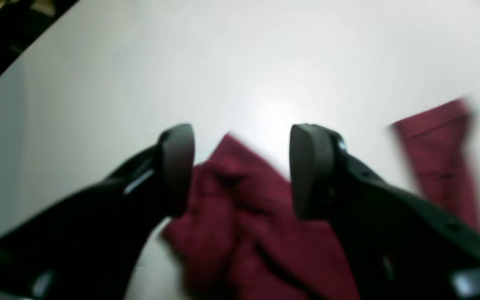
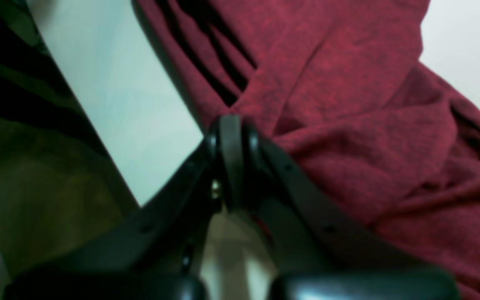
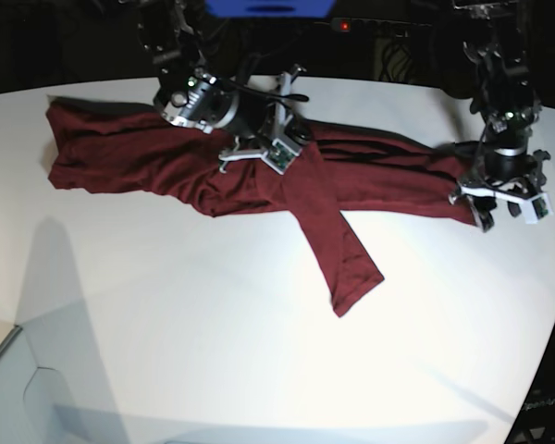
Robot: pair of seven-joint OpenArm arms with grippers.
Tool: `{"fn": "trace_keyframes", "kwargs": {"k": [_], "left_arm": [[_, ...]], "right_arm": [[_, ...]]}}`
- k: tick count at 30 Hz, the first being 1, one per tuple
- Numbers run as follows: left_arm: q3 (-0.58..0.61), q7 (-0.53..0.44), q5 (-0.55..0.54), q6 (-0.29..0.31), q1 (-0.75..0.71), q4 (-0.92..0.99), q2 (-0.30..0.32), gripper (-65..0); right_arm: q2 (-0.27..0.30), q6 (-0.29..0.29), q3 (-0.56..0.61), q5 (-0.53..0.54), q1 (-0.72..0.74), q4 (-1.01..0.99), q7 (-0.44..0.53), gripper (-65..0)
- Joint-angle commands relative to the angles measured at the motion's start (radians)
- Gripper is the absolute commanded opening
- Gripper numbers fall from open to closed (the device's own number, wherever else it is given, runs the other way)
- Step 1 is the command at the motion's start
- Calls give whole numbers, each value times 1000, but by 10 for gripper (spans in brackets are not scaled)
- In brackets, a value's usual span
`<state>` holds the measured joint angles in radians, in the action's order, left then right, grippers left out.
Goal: Layout the t-shirt on the table in an organized manner, then fold the t-shirt properly
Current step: 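Grasp the shirt's hem end with the left gripper and fold it inward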
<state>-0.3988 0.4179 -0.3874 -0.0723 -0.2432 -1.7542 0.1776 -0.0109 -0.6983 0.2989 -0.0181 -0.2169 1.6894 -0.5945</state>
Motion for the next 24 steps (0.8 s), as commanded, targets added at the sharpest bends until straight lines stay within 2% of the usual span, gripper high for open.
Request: {"fn": "trace_keyframes", "kwargs": {"k": [1,3,5,10,16,24], "left_arm": [[-4,-27,-31,6,11,-34,17,-254],[11,-27,-72,6,21,-42,17,-177],[64,-27,-68,6,69,-36,9,-126],[192,-29,-6,6,199,121,-53,-124],[301,-35,0,6,365,319,-154,-123],[393,-40,0,4,522,521,-200,-123]], "right_arm": [[1,0,0,19,6,16,20,-650],[2,0,0,19,6,16,20,-650],[2,0,-5,19,6,16,20,-650],[21,0,1,19,1,16,20,-650],[21,0,1,19,7,8,20,-650],[19,0,1,19,7,2,17,-650]]}}
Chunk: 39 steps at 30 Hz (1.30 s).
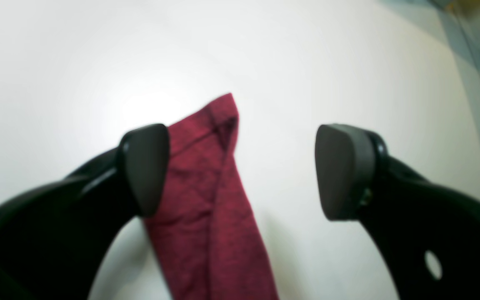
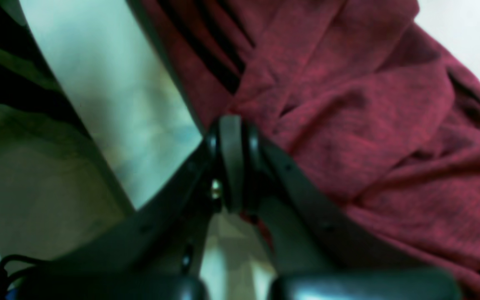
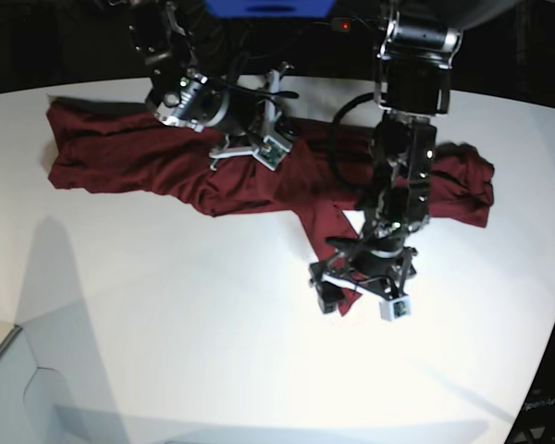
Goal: Layout the t-shirt on the table in an organized manner, then fold the t-shirt properly
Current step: 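Grasp the shirt's hem end with the left gripper and fold it inward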
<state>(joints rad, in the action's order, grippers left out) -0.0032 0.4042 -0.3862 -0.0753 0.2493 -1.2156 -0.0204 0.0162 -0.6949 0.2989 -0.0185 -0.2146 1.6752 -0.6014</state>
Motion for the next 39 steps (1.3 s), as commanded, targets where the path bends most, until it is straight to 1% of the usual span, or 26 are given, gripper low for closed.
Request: {"fn": "trace_keyframes", "kwargs": {"k": [1,8,11,15,17,18,19,22,23,26,28,30,31,32,35,37,39], "left_arm": [[-2,-26,-1,7,46,1,-3,-123],[-2,-34,-1,7,146,194,-22,-123],[32,-120,-1,7,170,276,-23,-123],[170,-219,-1,2,186,371,-17,-124],[185,-248,-1,1,186,408,-17,-126],[185,-258,-1,1,186,420,-17,-138],[185,-262,-1,1,186,431,-17,-167],[184,-273,-1,1,186,437,-13,-332],[182,-284,-1,6,183,437,3,-392],[182,-294,-9,2,181,432,29,-528],[180,-294,-10,1,180,426,38,-637],[177,-294,-18,1,178,409,66,-650],[170,-294,-36,1,173,374,78,-638],[150,-294,-63,1,155,331,90,-650],[78,-290,-153,1,81,155,121,-649],[45,-288,-184,1,32,16,155,-649],[19,-241,-216,-1,-21,-102,187,-649]], "right_arm": [[-8,-3,1,19,5,16,24,-650],[-5,-3,1,19,7,16,25,-650],[-5,-3,1,19,7,16,25,-650],[-2,-3,1,19,7,16,25,-650],[-2,-3,0,19,8,16,25,-650],[-2,-3,-4,19,8,16,25,-650],[5,-3,-5,19,8,16,25,-650],[20,-3,-2,19,19,16,25,-650],[20,-3,-5,19,20,16,25,-650],[21,-3,-7,19,22,16,25,-650],[21,-3,-7,19,24,16,25,-650],[21,-3,-7,19,25,16,25,-650],[21,-3,-7,19,31,16,25,-650],[21,-3,-7,19,34,15,25,-650],[21,-3,-8,19,37,-5,25,-650],[21,-3,-8,19,48,-19,25,-650],[21,-3,-8,19,54,-27,25,-650]]}}
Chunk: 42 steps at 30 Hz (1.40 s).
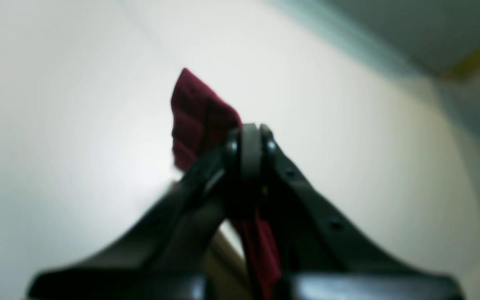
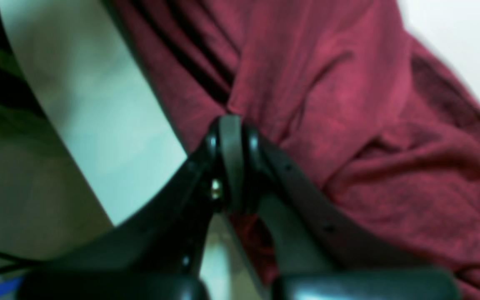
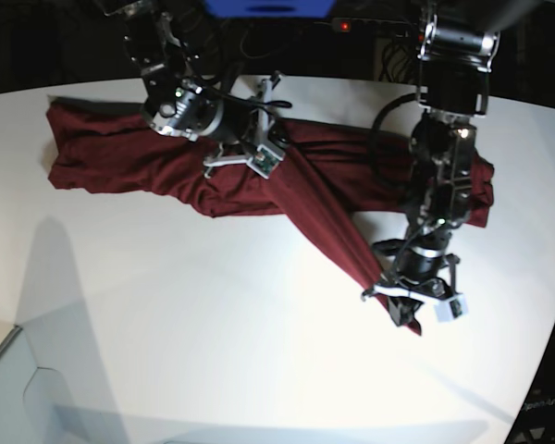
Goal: Layout the t-shirt on the table in an organized manner, then fold the t-shirt properly
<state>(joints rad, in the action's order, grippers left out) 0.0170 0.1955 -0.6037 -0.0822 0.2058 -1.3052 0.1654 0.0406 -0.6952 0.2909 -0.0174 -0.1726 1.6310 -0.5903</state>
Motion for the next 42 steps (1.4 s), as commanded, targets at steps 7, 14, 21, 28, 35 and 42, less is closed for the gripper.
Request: {"fn": "trace_keyframes", "kwargs": {"k": [7,14,21,28,35,42], "left_arm": [[-194,71,-54,8,-217,-259,43,-649],[-345,71,-57,14,-375,-299,44,-649],[-383,74,-49,15,-415,-285,44,-649],[-383,77,-55,15,-428,-285,44,-645],[-384,78,-55,15,-457,-285,52,-544],[-388,158,-55,12,-486,-314,47,-325]], "right_arm": [[-3,-3,0,18,15,18,14,-650],[-3,-3,0,18,34,16,16,-650],[-3,-3,0,18,37,16,16,-650],[-3,-3,1,18,37,16,16,-650],[-3,-3,1,18,37,16,16,-650],[-5,-3,0,18,35,45,13,-650]]}}
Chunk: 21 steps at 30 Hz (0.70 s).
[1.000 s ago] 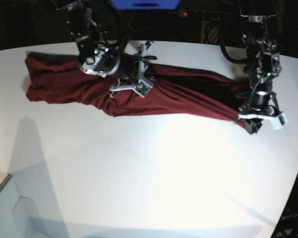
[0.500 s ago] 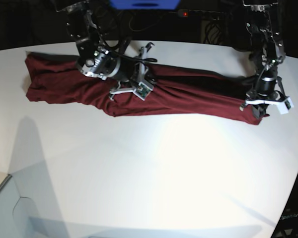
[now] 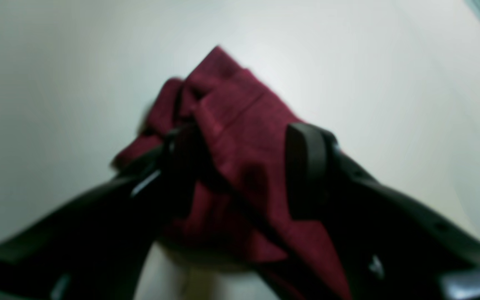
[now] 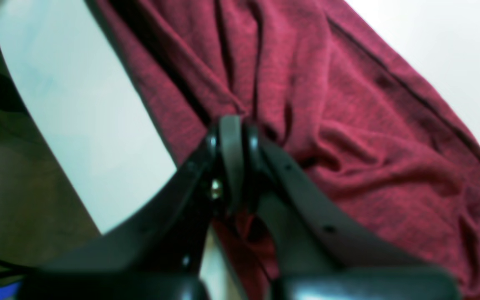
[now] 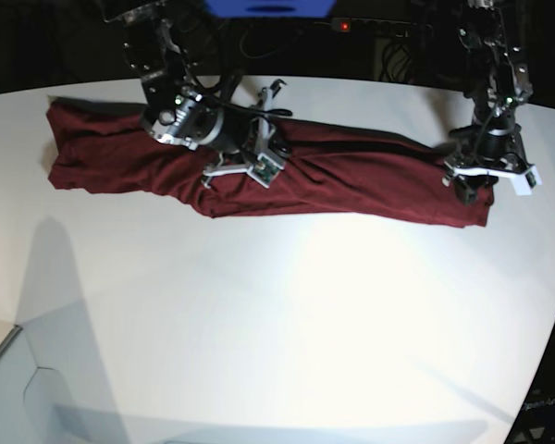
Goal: Layout the t-shirt on the table in an organized manner, then fold the t-shirt properly
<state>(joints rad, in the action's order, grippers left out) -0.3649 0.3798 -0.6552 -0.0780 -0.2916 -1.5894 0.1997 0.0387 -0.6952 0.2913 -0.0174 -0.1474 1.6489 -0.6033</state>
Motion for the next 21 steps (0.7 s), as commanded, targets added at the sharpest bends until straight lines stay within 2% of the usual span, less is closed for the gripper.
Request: {"fn": "trace_keyframes", "kwargs": {"k": [1,9,13,16,18,21], "left_arm": [[-10,-26,-4,8,4,-36,13,-325],[-138,-26,-4,8,5,-36,8,-323],[-158,-25,-4,7,19,-36,11,-322],[-151,-20,-4,7,33,-36,13,-321],[-151,20,-2,10,52,-36,11,-313],[-156,107,7,5,93,-21,8,-221]], "right_arm": [[-3,-3,1,18,7,44,23,-650],[-3,-3,6,18,1,81,18,-650],[-3,-3,7,18,-7,81,18,-640],[-3,-3,9,18,-21,87,18,-545],[-3,-3,9,18,-22,87,18,-460],[-3,-3,9,18,-30,87,18,-340]]}}
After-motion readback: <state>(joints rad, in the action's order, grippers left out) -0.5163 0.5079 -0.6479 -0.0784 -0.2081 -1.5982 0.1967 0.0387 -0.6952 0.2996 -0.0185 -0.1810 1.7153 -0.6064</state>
